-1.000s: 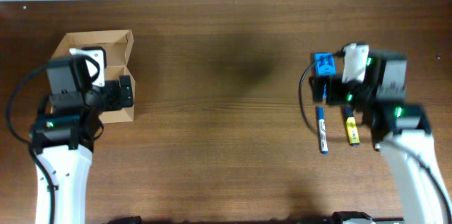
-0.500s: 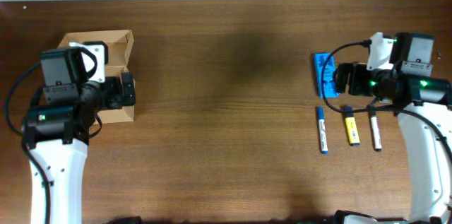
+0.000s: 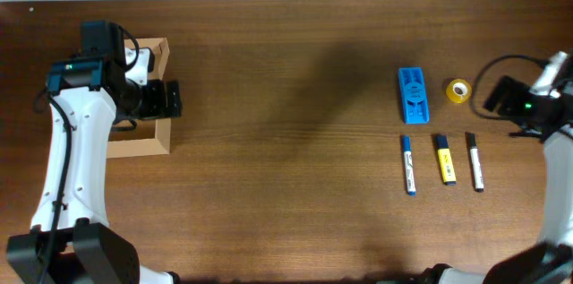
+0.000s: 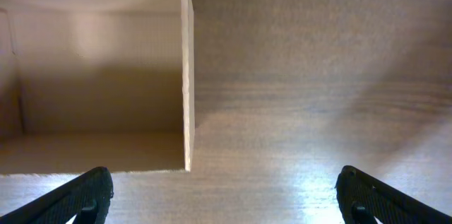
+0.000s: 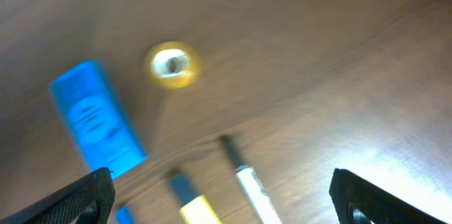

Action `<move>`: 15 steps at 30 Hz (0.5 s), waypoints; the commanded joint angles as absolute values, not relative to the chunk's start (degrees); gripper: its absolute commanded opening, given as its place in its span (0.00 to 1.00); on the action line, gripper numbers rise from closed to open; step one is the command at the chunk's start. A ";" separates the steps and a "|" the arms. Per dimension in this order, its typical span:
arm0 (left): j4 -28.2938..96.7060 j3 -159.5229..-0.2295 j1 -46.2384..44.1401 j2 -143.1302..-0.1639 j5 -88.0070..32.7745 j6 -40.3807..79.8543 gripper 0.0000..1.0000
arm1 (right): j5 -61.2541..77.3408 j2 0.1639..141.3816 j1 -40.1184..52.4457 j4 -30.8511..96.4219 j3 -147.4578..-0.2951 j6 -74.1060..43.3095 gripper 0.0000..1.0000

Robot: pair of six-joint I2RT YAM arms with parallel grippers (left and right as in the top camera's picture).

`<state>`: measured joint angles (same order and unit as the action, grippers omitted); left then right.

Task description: Pack container

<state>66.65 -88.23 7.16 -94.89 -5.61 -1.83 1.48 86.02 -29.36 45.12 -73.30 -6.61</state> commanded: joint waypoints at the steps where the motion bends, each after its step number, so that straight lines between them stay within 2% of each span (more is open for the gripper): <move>1: 66.43 -90.83 7.31 -95.61 -4.60 -1.34 1.00 | -0.71 88.77 -33.41 44.82 -74.08 -10.79 0.99; 8: 64.64 -90.91 7.33 -99.02 -1.23 -1.34 1.00 | 1.04 90.37 -37.26 47.88 -74.06 -14.26 0.99; 10: 65.17 -90.94 7.51 -101.32 0.49 -1.34 0.92 | 1.06 90.37 -37.21 47.90 -74.06 -14.28 0.99; 11: 65.21 -90.94 7.73 -102.32 0.43 -1.37 0.84 | 1.15 90.37 -37.15 47.90 -74.06 -14.28 0.99; 15: 65.82 -91.35 8.16 -106.32 0.23 -2.28 0.76 | 3.44 90.37 -37.15 48.47 -74.06 -14.26 0.99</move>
